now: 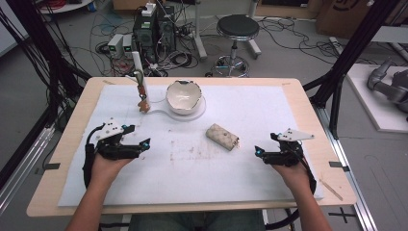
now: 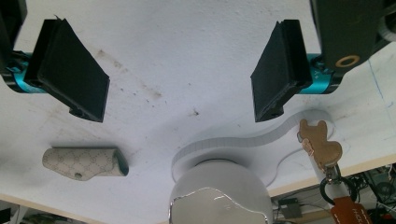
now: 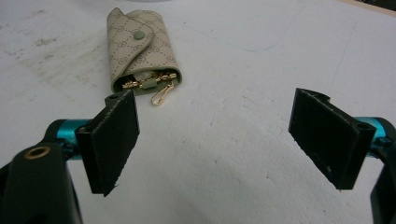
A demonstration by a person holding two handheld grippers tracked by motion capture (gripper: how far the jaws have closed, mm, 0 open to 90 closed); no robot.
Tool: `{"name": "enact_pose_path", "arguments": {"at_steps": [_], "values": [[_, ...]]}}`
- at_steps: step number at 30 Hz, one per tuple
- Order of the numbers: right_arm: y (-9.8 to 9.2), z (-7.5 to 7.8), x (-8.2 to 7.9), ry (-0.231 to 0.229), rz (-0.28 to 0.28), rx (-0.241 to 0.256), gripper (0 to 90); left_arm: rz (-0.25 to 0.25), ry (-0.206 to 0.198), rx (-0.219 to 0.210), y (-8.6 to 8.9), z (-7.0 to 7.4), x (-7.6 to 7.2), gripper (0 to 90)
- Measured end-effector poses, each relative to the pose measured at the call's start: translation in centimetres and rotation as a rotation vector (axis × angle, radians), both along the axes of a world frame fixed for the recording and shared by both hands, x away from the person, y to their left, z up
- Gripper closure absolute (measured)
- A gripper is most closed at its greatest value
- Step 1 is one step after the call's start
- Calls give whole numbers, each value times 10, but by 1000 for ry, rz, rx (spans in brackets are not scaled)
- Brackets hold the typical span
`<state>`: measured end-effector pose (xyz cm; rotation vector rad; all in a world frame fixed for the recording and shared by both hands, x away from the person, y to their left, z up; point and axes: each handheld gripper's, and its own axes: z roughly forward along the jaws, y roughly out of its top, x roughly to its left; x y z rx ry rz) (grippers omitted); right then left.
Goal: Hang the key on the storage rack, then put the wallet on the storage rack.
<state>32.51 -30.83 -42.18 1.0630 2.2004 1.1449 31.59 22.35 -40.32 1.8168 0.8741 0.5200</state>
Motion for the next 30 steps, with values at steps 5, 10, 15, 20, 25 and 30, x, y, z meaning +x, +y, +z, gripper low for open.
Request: {"name": "enact_pose_path", "arguments": {"at_steps": [5, 10, 15, 20, 25, 30], "values": [[-2, 0, 0, 0, -8, 5, 164, -5, 7, -2, 0, -2, 1, 193], [-4, -2, 2, 10, -14, 3, 164, -9, 11, 1, 0, -3, 4, 193], [-5, -2, 0, 9, -9, 6, 164, -13, 4, 12, 3, -2, 4, 193], [-6, -2, 0, 4, -23, 9, 164, 1, 3, 2, 9, -2, 1, 193], [-4, -1, 3, 2, -20, 8, 164, -8, 6, 33, 10, -3, -1, 193], [0, 0, 7, -2, -9, 11, 164, -8, -2, 31, 12, -1, -7, 193]]}}
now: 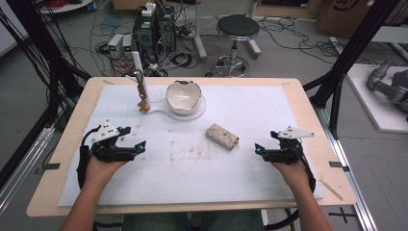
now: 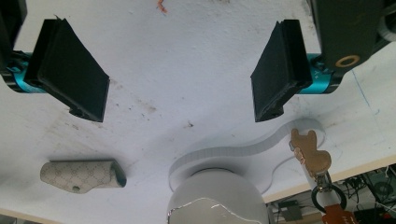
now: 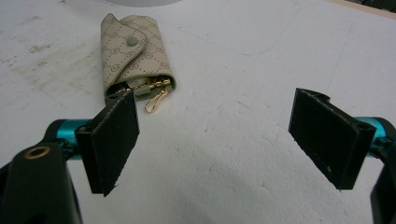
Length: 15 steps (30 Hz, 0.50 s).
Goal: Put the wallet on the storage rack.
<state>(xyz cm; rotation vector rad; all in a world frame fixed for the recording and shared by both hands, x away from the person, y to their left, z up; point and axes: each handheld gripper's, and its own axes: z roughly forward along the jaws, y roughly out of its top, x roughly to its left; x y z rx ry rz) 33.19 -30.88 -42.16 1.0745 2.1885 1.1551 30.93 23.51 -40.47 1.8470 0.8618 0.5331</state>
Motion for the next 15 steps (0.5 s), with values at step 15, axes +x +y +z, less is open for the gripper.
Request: {"name": "enact_pose_path", "arguments": {"at_steps": [15], "values": [[23, 1, 17, 9, 57, -4, 163, 20, -2, 3, 14, -1, -12, 193]]}}
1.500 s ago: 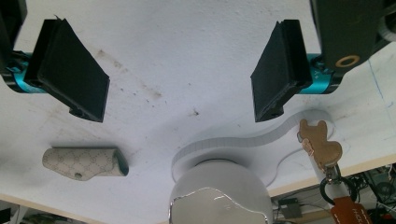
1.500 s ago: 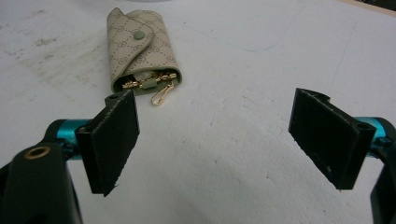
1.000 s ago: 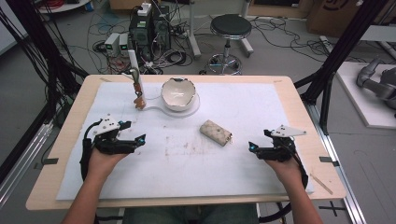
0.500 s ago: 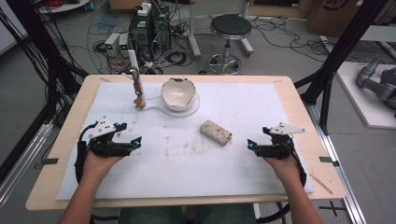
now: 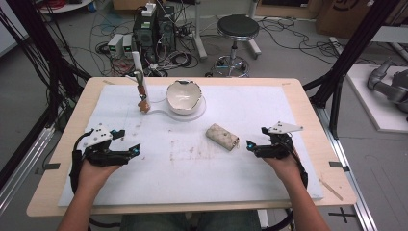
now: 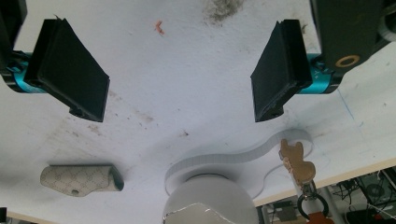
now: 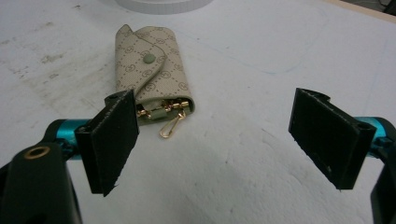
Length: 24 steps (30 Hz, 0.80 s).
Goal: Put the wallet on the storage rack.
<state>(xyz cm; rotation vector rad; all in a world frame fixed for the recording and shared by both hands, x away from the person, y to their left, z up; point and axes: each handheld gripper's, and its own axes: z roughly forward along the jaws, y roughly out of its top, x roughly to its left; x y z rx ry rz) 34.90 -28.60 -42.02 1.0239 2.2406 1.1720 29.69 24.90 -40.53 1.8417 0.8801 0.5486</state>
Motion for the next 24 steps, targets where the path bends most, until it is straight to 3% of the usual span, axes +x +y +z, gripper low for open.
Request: {"name": "enact_pose_path", "arguments": {"at_steps": [11, 18, 24], "values": [[29, -2, 17, 26, 71, -16, 162, 10, 8, 4, 5, -2, -6, 193], [41, -7, 26, 55, 84, -22, 163, 12, 6, 11, 6, -2, -10, 193], [55, -13, 32, 73, 115, -54, 162, 16, 9, 8, 8, -3, -11, 193]]}}
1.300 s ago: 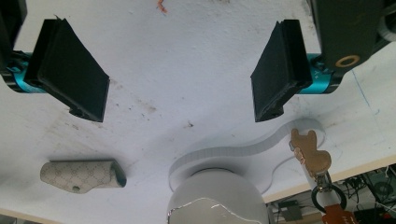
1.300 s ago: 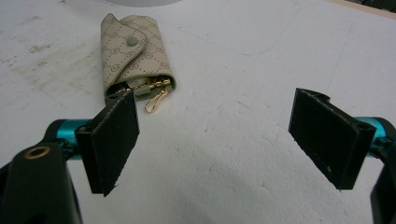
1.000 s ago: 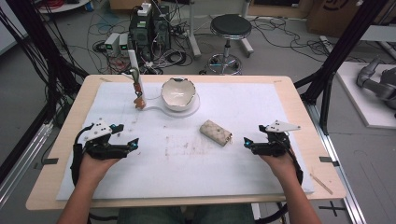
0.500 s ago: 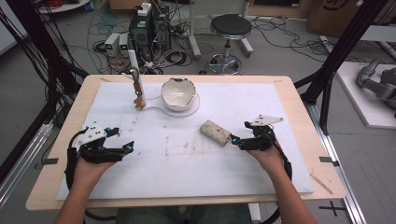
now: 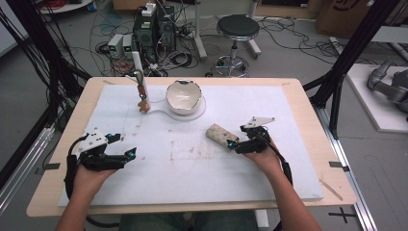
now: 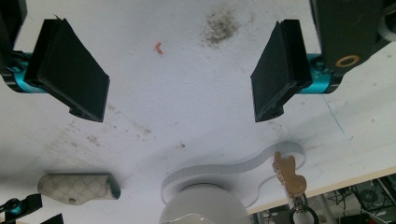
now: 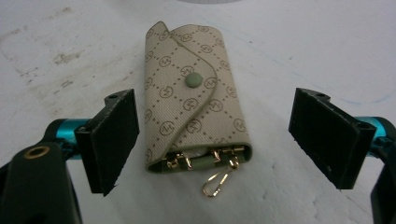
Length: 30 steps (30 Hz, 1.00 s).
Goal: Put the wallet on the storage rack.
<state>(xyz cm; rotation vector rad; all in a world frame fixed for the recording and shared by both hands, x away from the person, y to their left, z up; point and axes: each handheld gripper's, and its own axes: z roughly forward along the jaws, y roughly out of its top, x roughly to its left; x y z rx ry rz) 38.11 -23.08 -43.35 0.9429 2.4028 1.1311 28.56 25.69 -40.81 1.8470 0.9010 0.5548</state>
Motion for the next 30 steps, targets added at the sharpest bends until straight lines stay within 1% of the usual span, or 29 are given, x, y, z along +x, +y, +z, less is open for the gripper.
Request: {"name": "enact_pose_path", "arguments": {"at_steps": [4, 8, 14, 16, 17, 19, 27, 29, 30], "values": [[8, -4, 2, 19, 16, -16, 162, -1, -2, 4, 1, 0, -1, 193], [11, -8, 5, 39, 25, -30, 163, -2, -1, 2, 0, 0, 0, 193], [16, -14, 6, 60, 47, -60, 163, -8, 3, 10, -2, -1, 0, 193], [17, -17, 7, 83, 51, -77, 162, -9, 4, 12, -2, -1, 0, 193], [18, -20, 8, 103, 54, -88, 161, -10, 4, 12, -2, -1, 0, 193], [20, -21, 7, 97, 53, -104, 161, -13, 4, 12, -3, -1, 0, 193], [19, -21, 7, 93, 55, -106, 164, -14, 6, 14, -4, -2, 0, 193], [19, -21, 7, 88, 57, -109, 180, -12, 6, 15, -3, -1, -1, 193], [18, -21, 7, 86, 59, -110, 212, -12, 6, 17, -3, -1, -1, 193]]}}
